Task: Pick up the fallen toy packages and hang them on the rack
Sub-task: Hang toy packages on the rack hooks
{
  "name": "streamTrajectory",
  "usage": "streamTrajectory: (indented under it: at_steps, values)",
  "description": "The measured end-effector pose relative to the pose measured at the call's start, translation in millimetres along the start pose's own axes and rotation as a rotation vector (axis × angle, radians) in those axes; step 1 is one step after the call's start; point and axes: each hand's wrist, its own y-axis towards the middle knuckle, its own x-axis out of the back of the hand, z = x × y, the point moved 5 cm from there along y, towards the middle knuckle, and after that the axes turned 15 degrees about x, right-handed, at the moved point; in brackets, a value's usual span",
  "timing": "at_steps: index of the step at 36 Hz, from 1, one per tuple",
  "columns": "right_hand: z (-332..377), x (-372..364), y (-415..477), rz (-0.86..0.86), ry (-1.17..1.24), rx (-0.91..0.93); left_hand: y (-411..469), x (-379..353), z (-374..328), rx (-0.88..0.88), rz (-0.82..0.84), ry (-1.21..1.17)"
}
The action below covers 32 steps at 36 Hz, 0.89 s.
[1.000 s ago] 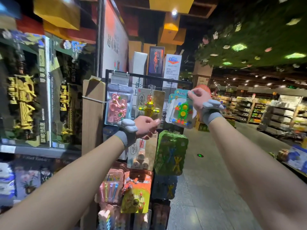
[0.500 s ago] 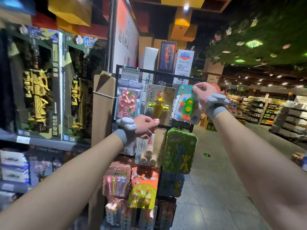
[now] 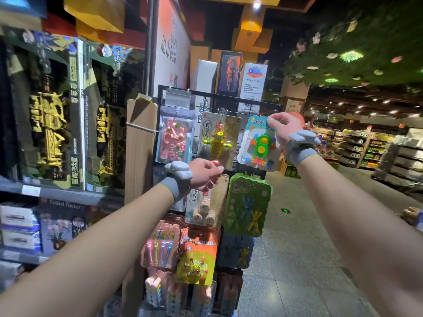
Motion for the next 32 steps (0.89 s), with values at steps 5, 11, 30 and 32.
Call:
streamTrajectory:
  at_steps: [5,11,30,32]
  values:
    - [-5,0,3,0.006,0.009,-0.002,3,1,2,-0.004,-0.005,0.012]
    - [-13,-3,-1,0.024,0.076,-0.008,8,-2,6,0.005,-0.005,0.004]
    - [-44,-4,22,-0.023,-0.219,-0.109,10,0,5,0.042,-0.038,0.004]
    - [-46,-5,25,-0.023,-0.228,-0.117,8,3,7,0.047,-0.049,0.008]
